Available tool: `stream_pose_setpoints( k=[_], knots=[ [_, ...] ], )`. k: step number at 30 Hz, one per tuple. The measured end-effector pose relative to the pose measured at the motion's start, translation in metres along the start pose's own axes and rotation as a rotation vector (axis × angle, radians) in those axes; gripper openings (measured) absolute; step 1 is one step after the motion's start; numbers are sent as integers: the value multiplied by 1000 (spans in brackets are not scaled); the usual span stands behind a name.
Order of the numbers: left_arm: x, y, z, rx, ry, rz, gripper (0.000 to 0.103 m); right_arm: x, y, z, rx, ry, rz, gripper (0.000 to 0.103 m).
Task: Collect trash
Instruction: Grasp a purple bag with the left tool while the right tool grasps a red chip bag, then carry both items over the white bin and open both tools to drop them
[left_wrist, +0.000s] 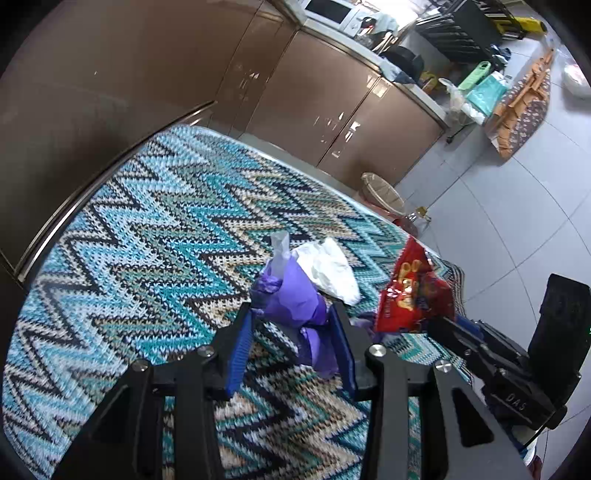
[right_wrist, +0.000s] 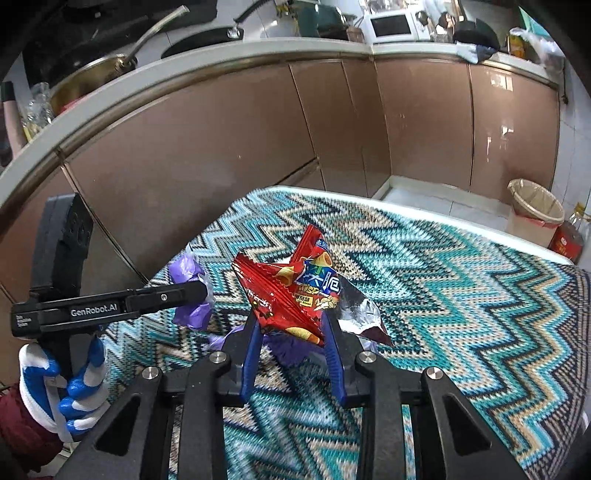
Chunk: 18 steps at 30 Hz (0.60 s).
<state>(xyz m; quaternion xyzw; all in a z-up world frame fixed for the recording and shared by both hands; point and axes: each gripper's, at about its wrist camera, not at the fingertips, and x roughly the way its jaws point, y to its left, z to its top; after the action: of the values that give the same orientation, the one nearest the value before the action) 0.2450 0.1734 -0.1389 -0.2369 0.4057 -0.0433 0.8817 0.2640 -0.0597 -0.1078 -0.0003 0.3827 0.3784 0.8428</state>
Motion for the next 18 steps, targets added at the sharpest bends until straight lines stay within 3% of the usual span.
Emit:
stream_pose_setpoints(
  k=[8,18],
  knots=[
    [-42,-35,-11,81,-46,-8,39,-66,9,-12,13,-98,-21,29],
    [-78,-123,-34,243,-72,-50,39,-175,-5,-48,55,-251,-103,30]
  ],
)
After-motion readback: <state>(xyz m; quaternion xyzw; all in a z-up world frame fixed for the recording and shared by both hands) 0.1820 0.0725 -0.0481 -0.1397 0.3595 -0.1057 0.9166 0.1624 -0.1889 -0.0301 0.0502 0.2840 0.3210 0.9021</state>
